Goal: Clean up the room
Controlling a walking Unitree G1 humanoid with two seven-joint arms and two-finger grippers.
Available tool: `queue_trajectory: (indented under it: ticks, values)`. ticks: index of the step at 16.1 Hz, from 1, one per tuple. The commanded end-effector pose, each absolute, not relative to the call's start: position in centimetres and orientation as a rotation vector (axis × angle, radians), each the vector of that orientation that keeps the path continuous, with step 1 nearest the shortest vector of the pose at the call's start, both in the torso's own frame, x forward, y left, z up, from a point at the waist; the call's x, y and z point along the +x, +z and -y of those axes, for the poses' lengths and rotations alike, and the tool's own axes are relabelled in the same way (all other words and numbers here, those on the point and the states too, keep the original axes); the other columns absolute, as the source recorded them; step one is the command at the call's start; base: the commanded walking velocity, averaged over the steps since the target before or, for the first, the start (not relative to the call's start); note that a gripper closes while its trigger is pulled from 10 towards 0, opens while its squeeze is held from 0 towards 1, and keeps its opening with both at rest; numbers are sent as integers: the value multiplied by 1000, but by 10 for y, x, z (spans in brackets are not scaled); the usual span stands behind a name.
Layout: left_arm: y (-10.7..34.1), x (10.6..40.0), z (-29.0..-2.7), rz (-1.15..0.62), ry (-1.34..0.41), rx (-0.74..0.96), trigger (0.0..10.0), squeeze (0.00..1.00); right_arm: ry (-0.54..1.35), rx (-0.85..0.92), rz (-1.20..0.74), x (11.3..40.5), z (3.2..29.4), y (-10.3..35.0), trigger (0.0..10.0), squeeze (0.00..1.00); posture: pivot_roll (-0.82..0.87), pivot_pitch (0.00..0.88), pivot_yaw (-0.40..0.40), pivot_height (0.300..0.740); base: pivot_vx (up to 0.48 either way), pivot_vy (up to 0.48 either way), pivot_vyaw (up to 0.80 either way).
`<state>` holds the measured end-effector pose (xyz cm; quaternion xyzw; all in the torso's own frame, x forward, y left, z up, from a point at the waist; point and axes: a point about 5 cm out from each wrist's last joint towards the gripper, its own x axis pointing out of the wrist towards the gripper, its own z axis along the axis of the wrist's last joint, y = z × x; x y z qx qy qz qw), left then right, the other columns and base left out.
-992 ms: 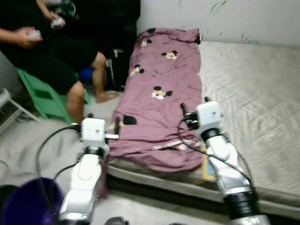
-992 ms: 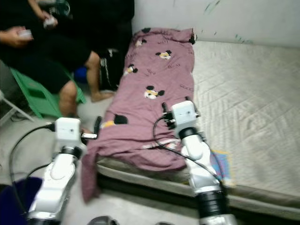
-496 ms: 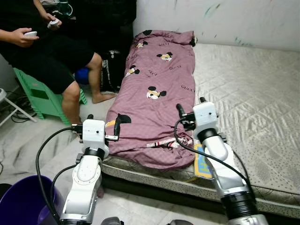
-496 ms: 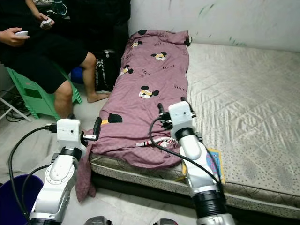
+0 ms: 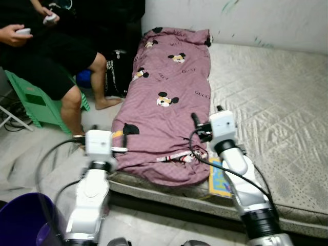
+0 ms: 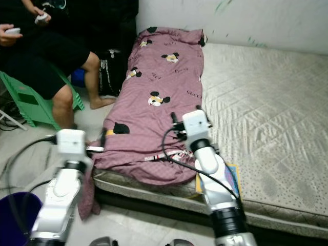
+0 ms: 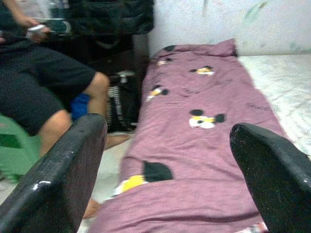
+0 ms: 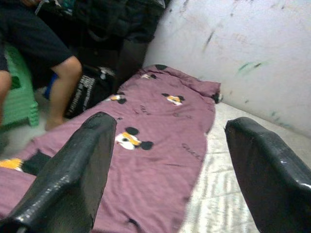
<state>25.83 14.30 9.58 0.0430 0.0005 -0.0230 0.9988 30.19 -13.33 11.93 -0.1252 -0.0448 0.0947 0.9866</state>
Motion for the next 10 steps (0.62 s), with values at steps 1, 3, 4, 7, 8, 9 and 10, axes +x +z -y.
queue_trajectory:
  ticks: [1, 3, 4, 7, 8, 9, 10]
  values:
    - [96, 259, -150, -2, -29, 99, 10000, 0, 196, -240, 93, 303, 130, 121, 10000, 0, -78, 0, 10, 740, 0, -304, 0]
    - [96, 259, -150, -3, -29, 100, 10000, 0, 195, -240, 93, 303, 130, 121, 10000, 0, -78, 0, 9, 740, 0, -306, 0]
    - [96, 259, -150, -2, -29, 99, 10000, 0, 195, -240, 93, 303, 130, 121, 10000, 0, -78, 0, 9, 740, 0, -307, 0]
    - [96, 259, -151, -2, -27, 98, 10000, 0, 196, -239, 93, 303, 129, 121, 10000, 0, -78, 0, 9, 740, 0, -303, 0]
    - [96, 259, -150, -2, -27, 98, 10000, 0, 195, -239, 92, 303, 130, 121, 10000, 0, -78, 0, 8, 740, 0, -304, 0]
    - [96, 259, -150, -2, -28, 97, 10000, 0, 195, -239, 92, 303, 130, 121, 10000, 0, -78, 0, 8, 740, 0, -307, 0]
    - [96, 259, -150, -3, -29, 97, 10000, 0, 194, -238, 92, 303, 130, 121, 10000, 0, -78, 0, 8, 740, 0, -307, 0]
